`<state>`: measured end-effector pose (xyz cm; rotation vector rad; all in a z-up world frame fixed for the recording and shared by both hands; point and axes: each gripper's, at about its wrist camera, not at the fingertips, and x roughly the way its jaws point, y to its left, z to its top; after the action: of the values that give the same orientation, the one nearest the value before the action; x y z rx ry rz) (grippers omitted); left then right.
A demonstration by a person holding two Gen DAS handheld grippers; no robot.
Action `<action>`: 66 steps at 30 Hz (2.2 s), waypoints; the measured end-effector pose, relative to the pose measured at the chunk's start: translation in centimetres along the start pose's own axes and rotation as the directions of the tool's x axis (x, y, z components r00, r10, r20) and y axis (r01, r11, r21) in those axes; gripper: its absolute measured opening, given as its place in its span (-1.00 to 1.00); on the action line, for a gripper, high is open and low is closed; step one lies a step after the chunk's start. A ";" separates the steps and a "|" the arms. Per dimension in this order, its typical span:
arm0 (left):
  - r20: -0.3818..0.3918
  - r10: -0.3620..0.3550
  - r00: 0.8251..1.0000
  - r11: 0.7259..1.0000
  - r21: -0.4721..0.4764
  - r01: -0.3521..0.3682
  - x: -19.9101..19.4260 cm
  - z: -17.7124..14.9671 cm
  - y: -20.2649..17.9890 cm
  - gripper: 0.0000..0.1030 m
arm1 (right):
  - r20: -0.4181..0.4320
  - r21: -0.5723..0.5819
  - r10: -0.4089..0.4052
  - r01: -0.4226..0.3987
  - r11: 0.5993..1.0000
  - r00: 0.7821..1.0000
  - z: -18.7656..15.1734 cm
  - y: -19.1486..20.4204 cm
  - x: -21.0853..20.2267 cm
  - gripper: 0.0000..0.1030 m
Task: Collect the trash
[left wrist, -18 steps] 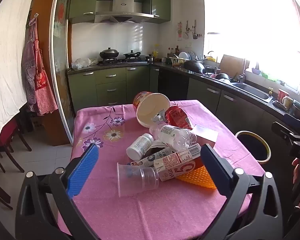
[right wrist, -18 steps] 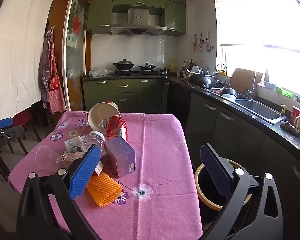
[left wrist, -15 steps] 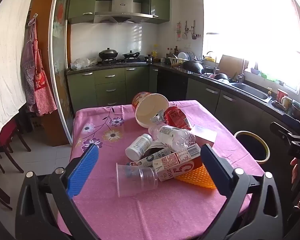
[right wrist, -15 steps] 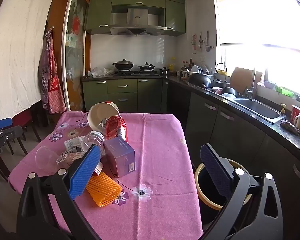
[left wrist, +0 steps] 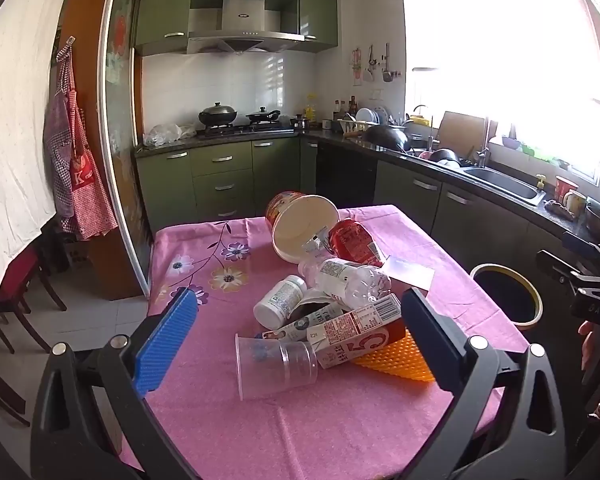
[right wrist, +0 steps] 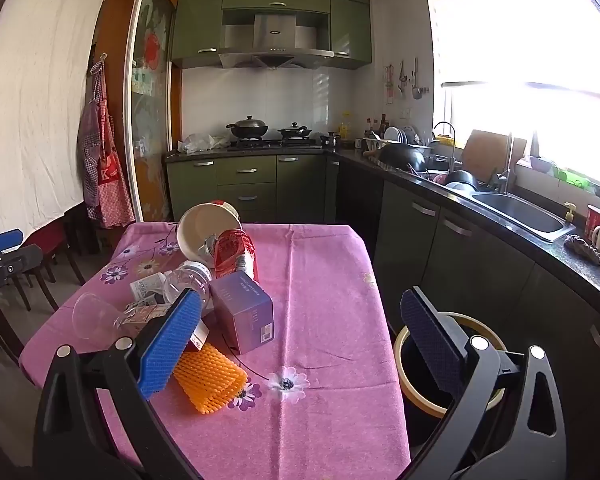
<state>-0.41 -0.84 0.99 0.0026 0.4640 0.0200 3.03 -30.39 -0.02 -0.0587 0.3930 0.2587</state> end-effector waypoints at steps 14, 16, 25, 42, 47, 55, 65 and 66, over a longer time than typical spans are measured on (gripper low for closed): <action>-0.003 -0.008 1.000 1.000 0.011 0.008 0.1 0.3 -0.4 0.89 | -0.010 0.009 0.005 -0.005 1.000 1.000 -0.3 0.0 0.6 0.91; -0.002 -0.009 1.000 1.000 0.014 0.009 0.1 0.3 -0.4 0.89 | -0.010 0.011 0.006 -0.006 1.000 1.000 -0.3 0.0 0.6 0.91; -0.001 -0.010 1.000 1.000 0.022 0.010 0.2 0.4 -0.5 0.89 | -0.012 0.010 0.005 -0.005 1.000 1.000 -0.3 0.1 0.7 0.91; -0.001 -0.009 1.000 1.000 0.025 0.009 0.2 0.4 -0.6 0.89 | -0.017 0.011 0.004 -0.004 1.000 1.000 -0.5 0.2 1.1 0.91; -0.002 -0.009 1.000 1.000 0.026 0.009 0.3 0.3 -0.6 0.89 | -0.019 0.015 0.006 -0.006 1.000 1.000 -0.7 0.2 1.2 0.91; -0.001 -0.008 1.000 1.000 0.027 0.008 0.3 0.3 -0.6 0.89 | -0.020 0.015 0.007 -0.007 1.000 1.000 -0.6 0.2 1.2 0.91; -0.002 -0.010 1.000 0.999 0.034 0.010 0.3 0.1 -0.6 0.89 | -0.021 0.015 0.007 -0.007 1.000 1.000 -0.8 0.2 1.2 0.91; -0.002 -0.009 1.000 0.999 0.036 0.010 0.3 0.1 -0.7 0.89 | -0.021 0.014 0.006 -0.006 1.000 1.000 -0.8 0.2 1.3 0.91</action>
<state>-0.08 -1.50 0.99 0.0354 0.4660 0.0025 3.82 -30.01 -1.21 -0.0465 0.4160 0.2615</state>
